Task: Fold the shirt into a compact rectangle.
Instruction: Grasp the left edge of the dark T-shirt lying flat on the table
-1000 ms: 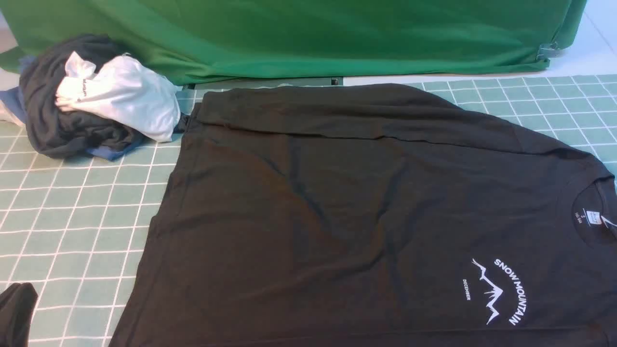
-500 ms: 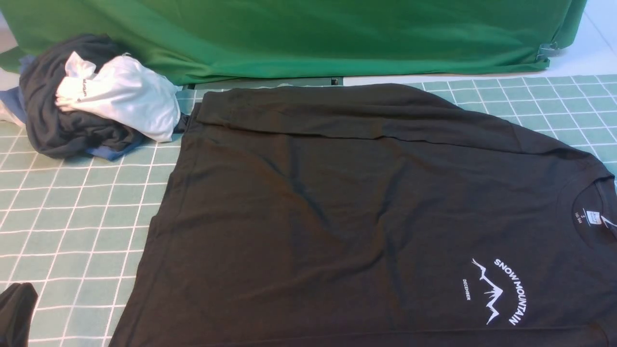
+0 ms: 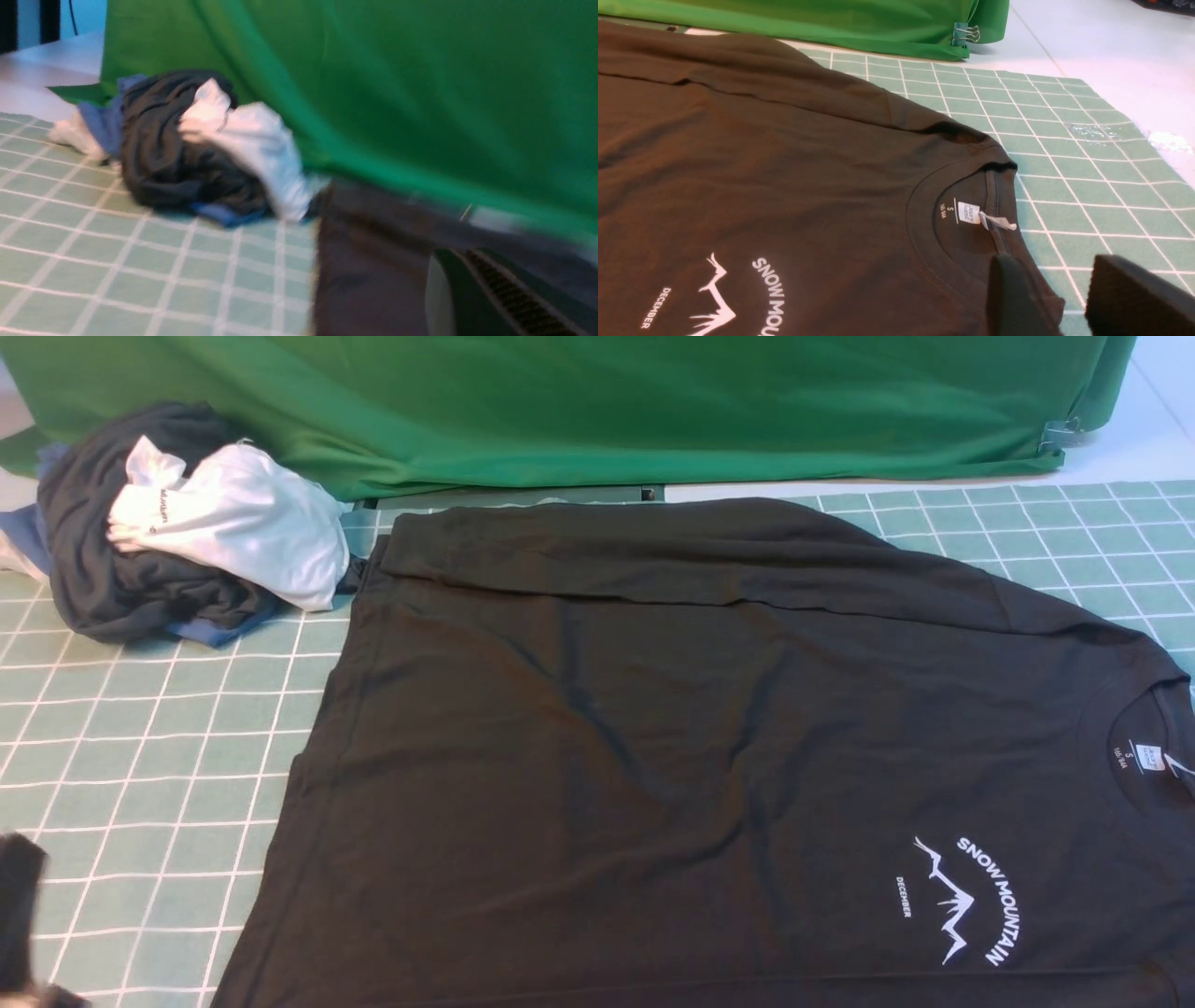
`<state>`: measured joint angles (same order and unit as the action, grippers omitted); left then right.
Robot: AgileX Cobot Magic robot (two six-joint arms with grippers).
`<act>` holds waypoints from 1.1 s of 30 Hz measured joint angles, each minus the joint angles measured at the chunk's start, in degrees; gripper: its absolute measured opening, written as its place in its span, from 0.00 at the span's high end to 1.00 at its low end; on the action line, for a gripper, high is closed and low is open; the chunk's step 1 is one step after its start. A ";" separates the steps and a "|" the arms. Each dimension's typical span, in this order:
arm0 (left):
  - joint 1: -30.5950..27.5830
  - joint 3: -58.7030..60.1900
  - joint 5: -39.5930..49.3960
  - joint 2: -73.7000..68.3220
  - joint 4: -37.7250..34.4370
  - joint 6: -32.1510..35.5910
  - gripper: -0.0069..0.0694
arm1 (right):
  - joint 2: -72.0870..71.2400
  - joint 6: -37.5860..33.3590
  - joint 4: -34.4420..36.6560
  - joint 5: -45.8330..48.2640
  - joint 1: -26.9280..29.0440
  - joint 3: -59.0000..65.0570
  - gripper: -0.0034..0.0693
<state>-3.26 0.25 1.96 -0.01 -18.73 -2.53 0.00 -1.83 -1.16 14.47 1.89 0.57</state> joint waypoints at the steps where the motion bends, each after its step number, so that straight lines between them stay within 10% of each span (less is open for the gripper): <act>1: 0.00 0.00 -3.82 0.00 -5.31 -1.95 0.89 | 0.00 0.00 0.00 0.00 0.00 0.00 0.62; 7: 0.00 0.00 -22.17 0.01 -12.30 -14.06 0.89 | 0.00 -0.12 0.00 -0.48 0.00 0.03 0.62; 12: 0.00 -7.58 -33.67 -1.69 -4.16 -26.38 0.89 | 0.00 6.49 1.16 -9.15 0.00 0.07 0.62; 20: 0.00 -44.98 20.06 -21.21 21.43 -21.05 0.89 | 0.00 40.29 3.68 -26.40 0.00 0.07 0.62; 26: 0.00 -54.79 50.83 -42.17 12.48 0.04 0.89 | 0.00 44.67 3.86 -29.22 0.00 0.07 0.62; 33: 0.00 -44.14 54.18 -57.80 2.02 10.43 0.90 | 0.26 50.52 3.51 -30.34 -1.55 -3.64 0.69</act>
<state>-3.26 -43.88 56.15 -57.81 -16.71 7.90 0.26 48.69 2.35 -15.86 0.34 -3.07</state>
